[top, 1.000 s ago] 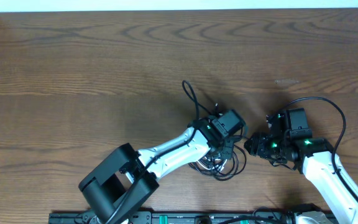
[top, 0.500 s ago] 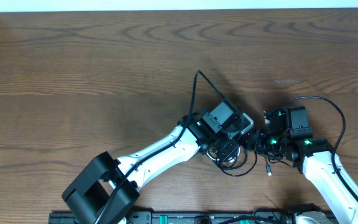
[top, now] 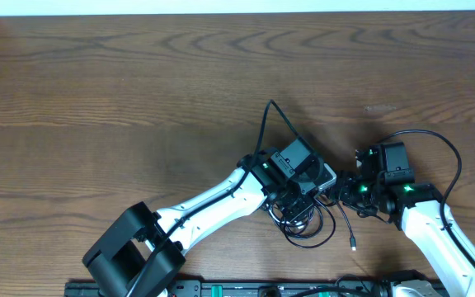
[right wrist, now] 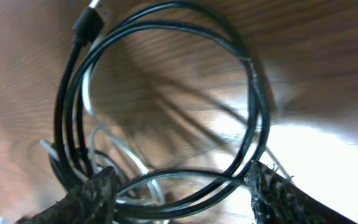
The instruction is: Untangle cables
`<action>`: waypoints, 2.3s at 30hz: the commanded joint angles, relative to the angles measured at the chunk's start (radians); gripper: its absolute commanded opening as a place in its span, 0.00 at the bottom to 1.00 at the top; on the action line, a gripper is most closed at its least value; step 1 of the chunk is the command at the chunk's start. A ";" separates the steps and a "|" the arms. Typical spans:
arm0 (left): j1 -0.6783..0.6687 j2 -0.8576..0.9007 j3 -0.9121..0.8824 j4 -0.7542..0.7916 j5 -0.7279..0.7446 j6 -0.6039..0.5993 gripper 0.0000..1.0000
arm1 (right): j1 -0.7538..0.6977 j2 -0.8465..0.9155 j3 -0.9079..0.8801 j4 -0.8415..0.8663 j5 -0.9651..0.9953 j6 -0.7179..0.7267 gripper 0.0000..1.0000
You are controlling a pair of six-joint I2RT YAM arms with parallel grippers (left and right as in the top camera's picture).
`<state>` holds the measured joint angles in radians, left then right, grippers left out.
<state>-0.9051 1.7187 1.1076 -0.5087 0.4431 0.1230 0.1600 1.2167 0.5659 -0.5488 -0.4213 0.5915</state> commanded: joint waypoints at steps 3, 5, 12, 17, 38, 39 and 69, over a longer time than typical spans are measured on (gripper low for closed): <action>-0.008 0.006 -0.007 -0.014 0.043 0.139 0.08 | 0.011 -0.001 0.008 0.063 -0.235 0.019 0.66; -0.008 0.007 -0.007 -0.014 0.043 0.138 0.08 | 0.011 -0.001 0.008 0.071 -0.220 0.019 0.65; -0.009 0.006 -0.007 0.030 0.081 0.134 0.08 | 0.012 0.001 0.007 0.069 -0.141 0.069 0.40; -0.009 0.006 -0.007 0.044 0.080 0.134 0.08 | 0.012 0.001 -0.006 0.019 -0.127 0.069 0.10; 0.001 -0.038 0.031 0.046 0.069 0.010 0.45 | 0.011 0.001 -0.142 0.106 -0.074 0.066 0.06; 0.001 -0.042 0.031 0.043 0.068 0.005 0.44 | 0.011 0.001 -0.142 0.112 -0.070 0.066 0.09; -0.001 0.010 -0.078 0.039 -0.149 -0.388 0.33 | 0.011 0.001 -0.142 0.129 -0.033 0.066 0.37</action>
<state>-0.9104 1.7149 1.0531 -0.4747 0.3164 -0.2237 0.1600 1.2198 0.4290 -0.4221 -0.4557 0.6621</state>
